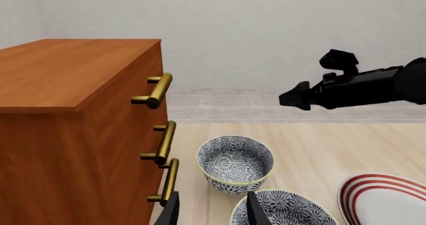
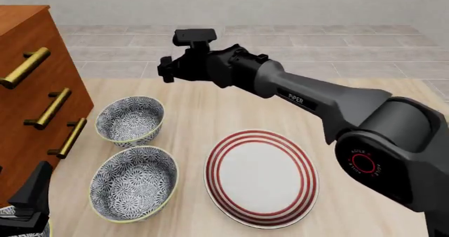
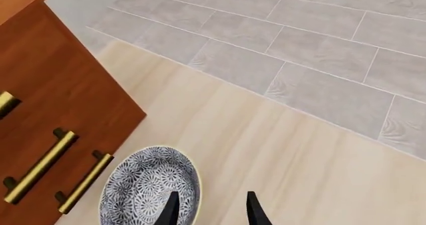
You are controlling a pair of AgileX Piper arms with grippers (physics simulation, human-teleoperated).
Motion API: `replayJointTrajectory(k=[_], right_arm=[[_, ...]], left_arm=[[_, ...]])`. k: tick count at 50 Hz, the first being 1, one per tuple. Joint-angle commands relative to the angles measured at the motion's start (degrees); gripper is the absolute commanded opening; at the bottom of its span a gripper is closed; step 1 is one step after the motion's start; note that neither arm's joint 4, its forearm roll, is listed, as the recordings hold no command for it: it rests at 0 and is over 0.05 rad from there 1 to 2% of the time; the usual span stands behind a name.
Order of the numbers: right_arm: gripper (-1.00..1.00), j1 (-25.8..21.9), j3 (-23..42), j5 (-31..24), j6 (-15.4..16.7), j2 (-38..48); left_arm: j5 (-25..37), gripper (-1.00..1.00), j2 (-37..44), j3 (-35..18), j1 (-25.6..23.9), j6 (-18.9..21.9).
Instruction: Pick up the bowl and put it in the front on the plate.
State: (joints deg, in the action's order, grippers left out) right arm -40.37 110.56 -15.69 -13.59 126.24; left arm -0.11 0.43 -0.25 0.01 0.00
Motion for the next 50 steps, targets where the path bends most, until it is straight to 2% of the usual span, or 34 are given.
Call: replayJointTrajectory(k=[1,33,42,50], right_arm=[[1.00,0.02,2.50,0.54,-0.56,3.91],[1.00,-1.17,12.12,-3.68,-3.64,12.66],[1.00,-1.08,14.79,-4.29,-3.36,14.70],[1.00,-2.41,12.43,-2.74,-3.98,14.75]], left_arm=[[0.00,1.00,0.00,0.00,0.00,0.00],[0.00,1.00,0.00,0.00,-0.01,-0.01],[0.00,1.00,0.00,0.00,-0.01,0.01],[0.00,1.00,0.00,0.00,-0.01,0.00]])
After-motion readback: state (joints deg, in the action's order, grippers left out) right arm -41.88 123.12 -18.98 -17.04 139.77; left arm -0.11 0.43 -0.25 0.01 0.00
